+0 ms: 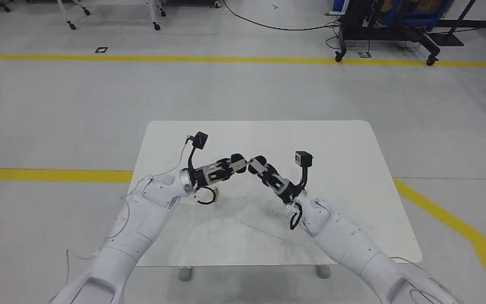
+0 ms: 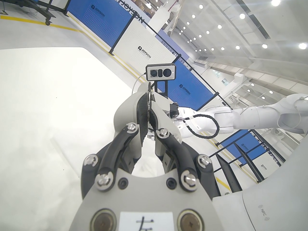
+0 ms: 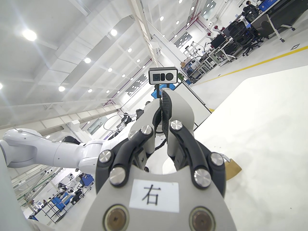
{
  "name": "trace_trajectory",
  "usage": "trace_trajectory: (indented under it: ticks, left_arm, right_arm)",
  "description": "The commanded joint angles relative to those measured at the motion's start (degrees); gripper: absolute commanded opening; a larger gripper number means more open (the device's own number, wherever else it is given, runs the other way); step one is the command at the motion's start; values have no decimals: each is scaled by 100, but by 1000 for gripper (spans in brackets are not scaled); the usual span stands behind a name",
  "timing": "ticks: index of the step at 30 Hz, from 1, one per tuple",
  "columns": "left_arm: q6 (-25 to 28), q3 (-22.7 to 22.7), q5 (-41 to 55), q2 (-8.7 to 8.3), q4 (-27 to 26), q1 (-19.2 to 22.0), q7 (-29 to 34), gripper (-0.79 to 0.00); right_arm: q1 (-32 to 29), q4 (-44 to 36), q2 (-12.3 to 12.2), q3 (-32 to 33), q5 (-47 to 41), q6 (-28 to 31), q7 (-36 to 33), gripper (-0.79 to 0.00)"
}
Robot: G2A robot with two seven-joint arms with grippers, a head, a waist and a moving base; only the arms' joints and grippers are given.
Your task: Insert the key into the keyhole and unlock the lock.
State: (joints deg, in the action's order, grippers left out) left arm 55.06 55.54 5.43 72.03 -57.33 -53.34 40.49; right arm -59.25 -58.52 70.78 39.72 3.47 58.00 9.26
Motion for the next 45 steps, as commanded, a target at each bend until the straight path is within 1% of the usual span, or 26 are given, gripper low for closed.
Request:
trace_trajectory:
  ticks: [1, 3, 4, 5, 11, 16, 18, 25, 27, 29, 31, 32, 34, 36, 39, 41, 42, 45]
  left_arm:
    - [-15, -12, -6, -2, 11, 10, 2, -785]
    - [-28, -14, -28, -5, 18, 19, -19, -785]
    - [-23, -12, -54, -6, 19, 23, -41, -785]
    - [-22, -6, -70, -7, 24, 22, -78, -785]
    - [-11, 8, -17, -16, 39, 6, -171, -785]
    - [21, 48, 470, -25, 39, -51, -185, -785]
    - [-128, 61, 758, -29, 69, -61, -130, -785]
    - [-128, 61, 758, -29, 69, -61, -130, -785]
    - [-278, 67, 608, -33, 23, -91, -215, -785]
    - [-424, 131, 248, -60, -57, -113, -349, -785]
    - [-475, 215, 72, -90, -167, -184, -467, -785]
    - [-500, 246, -41, -110, -222, -203, -429, -785]
    - [-541, 292, -159, -146, -331, -249, -331, -785]
    - [-579, 255, -212, -172, -438, -271, -46, -785]
    - [-712, 123, -331, -202, -509, -230, 523, -785]
    - [-753, 15, -445, -217, -543, -196, 881, -785]
    - [-757, -25, -503, -223, -558, -172, 1007, -785]
    - [-712, -158, -582, -223, -602, -144, 1232, -785]
  right_arm:
    - [-9, 6, 15, 28, 8, 0, -13, -785]
    - [-18, 13, 29, 56, 15, 0, -34, -785]
    - [-26, 17, 36, 71, 6, 0, -42, -514]
    - [-34, 19, 42, 90, -8, 0, -41, 0]
    - [-61, -21, 57, 156, -26, 0, -16, 0]
    - [-61, -21, 57, 156, -26, 0, -16, 0]
    - [-61, -21, 57, 156, -26, 0, -16, 0]
    - [-61, -21, 57, 156, -26, 0, -16, 0]
    - [-61, -21, 57, 156, -26, 0, -16, 0]
    - [17, -85, 30, 125, 339, -139, -518, 0]
    - [138, 2, -45, 243, 679, -257, -982, 0]
    - [186, 56, -97, 274, 866, -303, -1355, 0]
    - [236, 152, -217, 390, 793, -190, -2081, 0]
    - [334, 201, -364, 482, 738, -33, -3018, 0]
    - [299, 123, -584, 737, 614, 0, -3849, 0]
    - [160, -57, -716, 913, 455, 0, -4174, 0]
    - [111, -159, -777, 995, 407, 0, -4344, -31]
    - [-63, -488, -921, 1174, 205, -15, -4739, 0]
